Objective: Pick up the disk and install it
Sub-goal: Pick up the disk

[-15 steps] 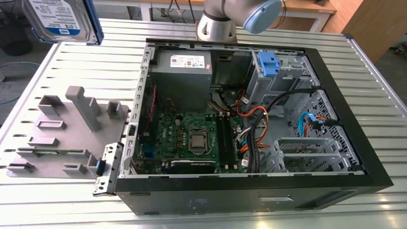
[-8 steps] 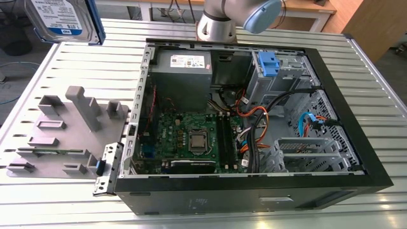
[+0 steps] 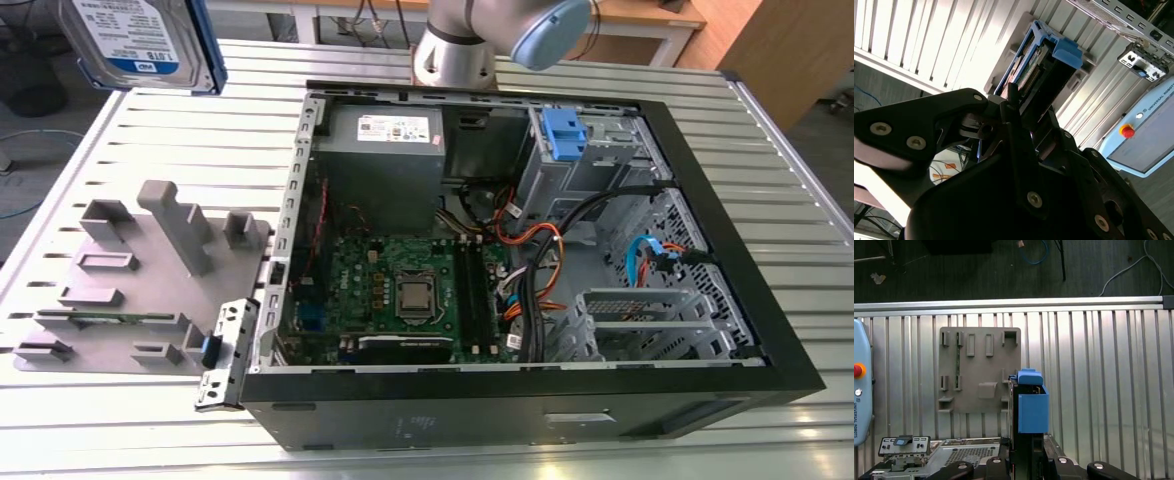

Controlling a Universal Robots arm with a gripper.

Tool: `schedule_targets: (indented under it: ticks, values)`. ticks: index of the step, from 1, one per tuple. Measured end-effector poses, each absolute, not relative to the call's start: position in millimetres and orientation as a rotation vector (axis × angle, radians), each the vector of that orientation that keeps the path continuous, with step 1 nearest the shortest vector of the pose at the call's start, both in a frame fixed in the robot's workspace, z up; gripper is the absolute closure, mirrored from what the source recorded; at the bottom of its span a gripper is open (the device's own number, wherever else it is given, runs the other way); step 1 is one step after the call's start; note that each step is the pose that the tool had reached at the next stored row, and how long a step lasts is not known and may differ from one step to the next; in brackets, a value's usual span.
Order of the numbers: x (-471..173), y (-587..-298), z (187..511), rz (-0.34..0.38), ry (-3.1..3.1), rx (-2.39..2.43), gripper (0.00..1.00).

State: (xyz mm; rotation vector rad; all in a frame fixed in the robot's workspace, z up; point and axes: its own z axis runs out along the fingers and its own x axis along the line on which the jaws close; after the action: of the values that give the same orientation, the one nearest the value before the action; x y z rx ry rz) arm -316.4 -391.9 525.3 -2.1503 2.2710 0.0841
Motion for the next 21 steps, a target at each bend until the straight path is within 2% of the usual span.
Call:
schedule_targets:
  ticks: [21]
  values:
    - [-294, -392, 525, 0.084, 2.271, -2.150, 0.65]
